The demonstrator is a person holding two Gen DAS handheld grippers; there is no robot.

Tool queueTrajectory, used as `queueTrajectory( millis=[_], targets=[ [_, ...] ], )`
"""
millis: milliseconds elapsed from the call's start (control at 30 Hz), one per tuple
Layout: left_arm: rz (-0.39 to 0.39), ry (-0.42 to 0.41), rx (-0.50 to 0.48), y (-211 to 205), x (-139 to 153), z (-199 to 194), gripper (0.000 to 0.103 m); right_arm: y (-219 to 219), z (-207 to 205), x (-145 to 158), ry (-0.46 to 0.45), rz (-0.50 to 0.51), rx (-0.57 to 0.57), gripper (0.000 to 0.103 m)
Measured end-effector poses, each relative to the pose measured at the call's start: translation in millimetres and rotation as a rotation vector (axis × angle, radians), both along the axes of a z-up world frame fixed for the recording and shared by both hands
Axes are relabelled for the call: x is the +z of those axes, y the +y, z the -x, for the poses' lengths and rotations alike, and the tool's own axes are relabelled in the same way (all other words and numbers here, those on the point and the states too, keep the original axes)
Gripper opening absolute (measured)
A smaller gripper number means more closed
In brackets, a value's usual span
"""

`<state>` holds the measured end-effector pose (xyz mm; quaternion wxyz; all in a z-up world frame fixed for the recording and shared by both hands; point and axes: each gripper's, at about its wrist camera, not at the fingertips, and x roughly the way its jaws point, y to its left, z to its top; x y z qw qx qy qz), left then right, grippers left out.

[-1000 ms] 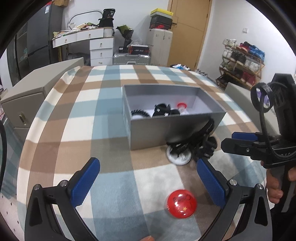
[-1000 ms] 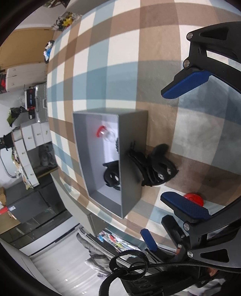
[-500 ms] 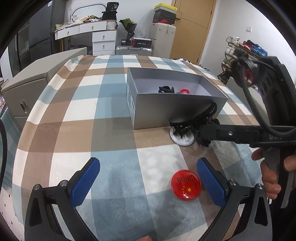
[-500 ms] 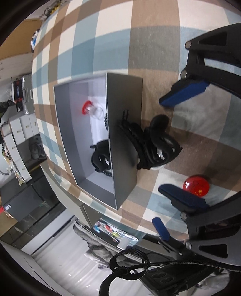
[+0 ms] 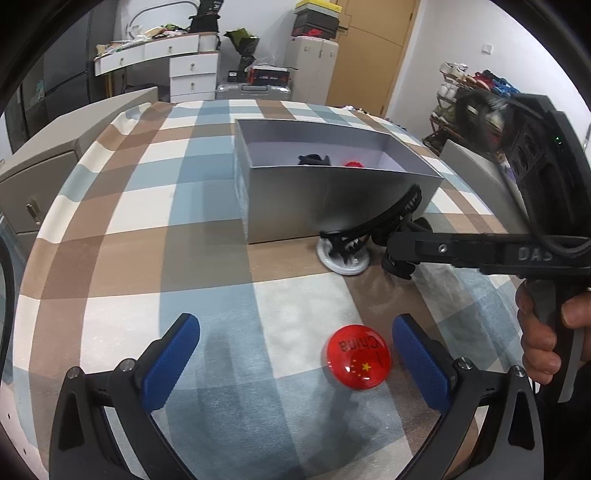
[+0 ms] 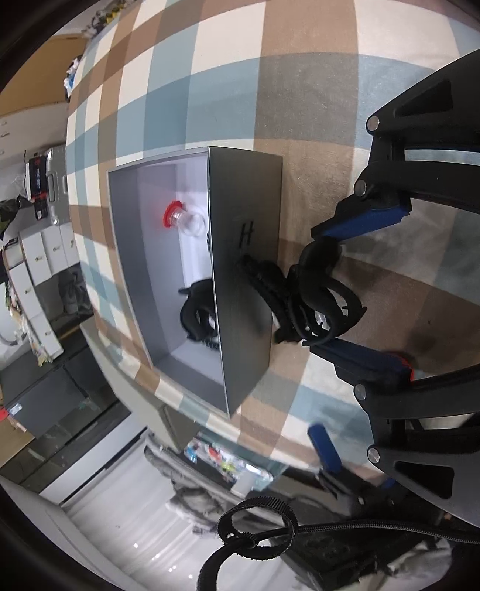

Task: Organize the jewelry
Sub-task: 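Grasp a black claw clip with the right tool and lift it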

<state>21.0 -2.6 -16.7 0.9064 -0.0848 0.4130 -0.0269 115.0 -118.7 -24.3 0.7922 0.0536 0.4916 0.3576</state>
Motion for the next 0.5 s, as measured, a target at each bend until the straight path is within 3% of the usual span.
queueTrajectory(
  millis=[367, 500],
  targets=[
    [-0.018, -0.004, -0.121, -22.0, -1.0, 5.9, 0.100, -7.3, 7.3, 15.1, 0.000, -0.045, 0.020, 0.053],
    [-0.066, 0.006, -0.137, -26.2, -4.6, 6.5, 0.073, -4.5, 7.6, 13.0, 0.006, -0.039, 0.023, 0.053]
  ],
)
